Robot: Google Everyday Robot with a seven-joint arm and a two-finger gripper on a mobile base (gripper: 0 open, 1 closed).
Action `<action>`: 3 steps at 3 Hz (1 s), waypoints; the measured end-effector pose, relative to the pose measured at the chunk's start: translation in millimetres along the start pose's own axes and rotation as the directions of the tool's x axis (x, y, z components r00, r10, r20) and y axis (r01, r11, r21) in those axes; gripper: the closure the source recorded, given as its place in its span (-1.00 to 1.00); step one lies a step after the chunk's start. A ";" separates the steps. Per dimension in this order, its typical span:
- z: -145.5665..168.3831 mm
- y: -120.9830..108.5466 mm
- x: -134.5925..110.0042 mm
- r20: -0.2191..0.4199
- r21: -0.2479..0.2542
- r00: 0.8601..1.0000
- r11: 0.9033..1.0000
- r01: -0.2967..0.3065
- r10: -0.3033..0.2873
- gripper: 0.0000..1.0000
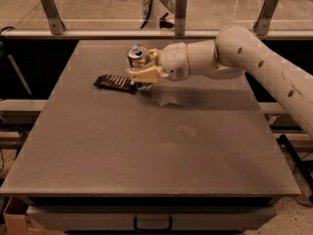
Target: Move redbull can near rxbar chocolate
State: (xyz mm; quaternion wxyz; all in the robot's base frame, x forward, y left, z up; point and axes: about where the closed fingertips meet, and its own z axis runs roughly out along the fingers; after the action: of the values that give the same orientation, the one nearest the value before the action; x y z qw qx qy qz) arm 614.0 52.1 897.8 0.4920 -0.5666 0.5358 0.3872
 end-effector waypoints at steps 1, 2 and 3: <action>3.2 -2.6 11.7 -0.016 0.016 1.000 1.000 -0.024 0.025 0.04; 0.0 -4.5 17.7 -0.021 0.034 0.999 0.999 -0.035 0.035 -0.43; -2.7 -4.9 22.3 -0.023 0.048 0.999 0.998 -0.043 0.044 -0.89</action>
Offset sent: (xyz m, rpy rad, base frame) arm 0.0113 -0.0159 -0.0221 -0.0172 0.0342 -0.0768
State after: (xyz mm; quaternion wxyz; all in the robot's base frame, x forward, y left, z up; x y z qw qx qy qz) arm 621.4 44.2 877.5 0.4905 -0.5475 0.5627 0.3782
